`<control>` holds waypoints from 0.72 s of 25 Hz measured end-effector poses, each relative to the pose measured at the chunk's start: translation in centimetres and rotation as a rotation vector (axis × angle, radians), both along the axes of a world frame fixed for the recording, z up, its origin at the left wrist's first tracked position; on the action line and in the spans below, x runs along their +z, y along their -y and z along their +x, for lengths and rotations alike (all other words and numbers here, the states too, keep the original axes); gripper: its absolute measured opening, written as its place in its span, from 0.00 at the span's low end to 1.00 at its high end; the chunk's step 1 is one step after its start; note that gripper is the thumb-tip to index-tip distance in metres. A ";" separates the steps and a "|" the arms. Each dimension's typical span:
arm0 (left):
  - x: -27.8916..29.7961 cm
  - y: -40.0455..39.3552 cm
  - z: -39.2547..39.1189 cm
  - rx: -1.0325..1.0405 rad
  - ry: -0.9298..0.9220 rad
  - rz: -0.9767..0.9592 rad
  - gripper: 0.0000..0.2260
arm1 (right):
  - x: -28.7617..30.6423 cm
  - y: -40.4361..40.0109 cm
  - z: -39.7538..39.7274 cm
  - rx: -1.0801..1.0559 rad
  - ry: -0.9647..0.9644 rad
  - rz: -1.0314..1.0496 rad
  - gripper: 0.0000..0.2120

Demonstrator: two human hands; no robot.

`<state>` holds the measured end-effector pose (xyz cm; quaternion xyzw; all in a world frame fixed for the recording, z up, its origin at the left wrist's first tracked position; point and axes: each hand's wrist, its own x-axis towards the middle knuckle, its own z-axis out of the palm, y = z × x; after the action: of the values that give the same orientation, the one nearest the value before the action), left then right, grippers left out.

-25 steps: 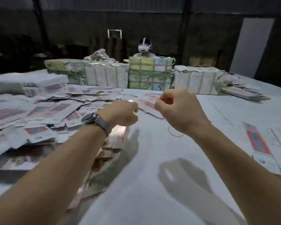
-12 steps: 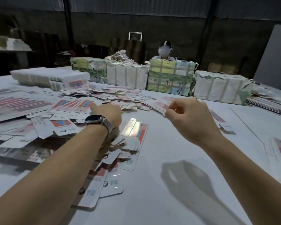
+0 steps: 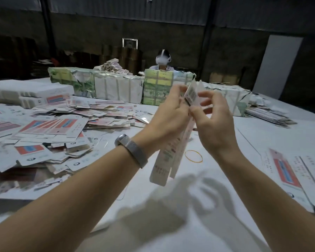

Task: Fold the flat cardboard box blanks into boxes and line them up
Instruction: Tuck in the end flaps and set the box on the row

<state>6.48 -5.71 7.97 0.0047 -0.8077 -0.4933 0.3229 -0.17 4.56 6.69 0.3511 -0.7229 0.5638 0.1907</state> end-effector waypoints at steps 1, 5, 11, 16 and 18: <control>-0.1 -0.4 0.2 -0.070 -0.024 0.133 0.11 | 0.2 -0.2 -0.1 -0.004 0.038 -0.040 0.15; -1.0 -0.2 1.0 -0.313 -0.051 0.538 0.15 | 0.5 -0.4 -0.1 0.030 0.122 -0.068 0.25; -2.4 -0.4 1.0 -0.525 0.048 0.645 0.18 | 0.3 -0.4 0.4 0.027 0.011 -0.027 0.19; -1.8 -0.6 1.4 -0.486 0.010 0.604 0.27 | 0.4 -0.5 0.4 0.007 -0.074 0.121 0.20; -1.6 -0.5 1.4 -0.445 0.002 0.578 0.30 | 0.5 -0.4 0.5 0.005 -0.097 0.141 0.19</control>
<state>7.88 -5.18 6.33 -0.0796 -0.6167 -0.7592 0.1922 0.33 4.97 7.23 0.3923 -0.7499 0.4942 0.1991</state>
